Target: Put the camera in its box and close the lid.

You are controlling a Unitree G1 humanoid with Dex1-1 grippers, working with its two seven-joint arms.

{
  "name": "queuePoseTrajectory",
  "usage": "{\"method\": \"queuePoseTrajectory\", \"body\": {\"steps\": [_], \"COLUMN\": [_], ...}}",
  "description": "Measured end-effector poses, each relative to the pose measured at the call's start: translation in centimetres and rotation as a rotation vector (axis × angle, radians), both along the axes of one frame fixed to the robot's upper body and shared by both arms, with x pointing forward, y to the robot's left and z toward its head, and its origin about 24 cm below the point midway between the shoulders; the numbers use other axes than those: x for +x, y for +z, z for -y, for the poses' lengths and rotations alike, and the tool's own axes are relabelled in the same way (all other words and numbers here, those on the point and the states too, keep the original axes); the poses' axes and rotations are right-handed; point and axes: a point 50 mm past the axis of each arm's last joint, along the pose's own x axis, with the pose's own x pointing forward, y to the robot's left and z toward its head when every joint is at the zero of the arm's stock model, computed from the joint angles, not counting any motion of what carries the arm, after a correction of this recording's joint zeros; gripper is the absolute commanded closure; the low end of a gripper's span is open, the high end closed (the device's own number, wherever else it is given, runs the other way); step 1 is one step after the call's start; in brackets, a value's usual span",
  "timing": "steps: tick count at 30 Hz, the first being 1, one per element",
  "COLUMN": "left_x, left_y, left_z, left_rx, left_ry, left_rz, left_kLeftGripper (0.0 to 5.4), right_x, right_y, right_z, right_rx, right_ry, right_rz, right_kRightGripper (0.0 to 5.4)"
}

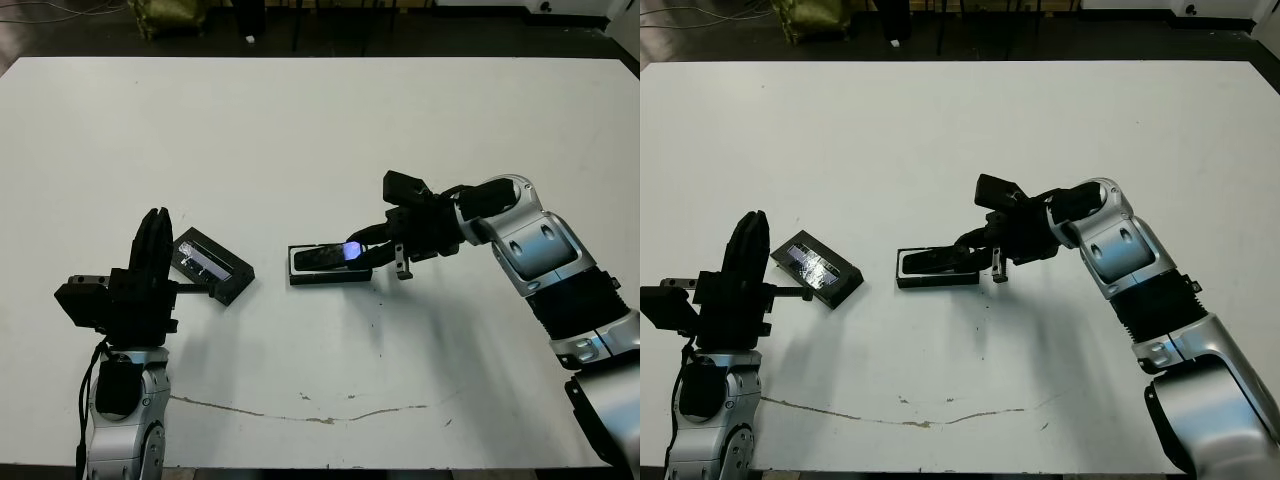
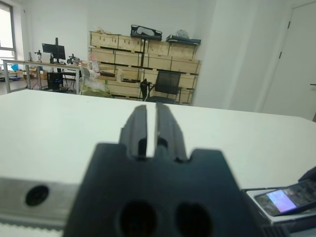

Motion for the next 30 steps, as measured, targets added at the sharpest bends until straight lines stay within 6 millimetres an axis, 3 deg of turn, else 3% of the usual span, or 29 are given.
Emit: {"method": "queuePoseTrajectory", "body": {"steps": [15,24,30], "left_x": [0.0,0.0,-0.1], "left_y": [0.0,-0.1,-0.2], "left_z": [0.0,0.0,-0.1], "left_rx": [0.0,0.001,0.0], "left_ry": [0.0,-0.002,-0.001], "left_rz": [0.0,0.003,-0.002], "left_kLeftGripper": [5.4,5.4,5.4], "right_x": [0.0,-0.1,0.0], "right_y": [0.0,0.3,0.8], "right_z": [-0.2,-1.4,-1.1], "right_rx": [-0.019,0.055,0.075], "right_ry": [0.001,0.051,0.057], "right_rz": [0.001,0.021,0.045], "right_kRightGripper": [5.3,3.39,2.03]}}
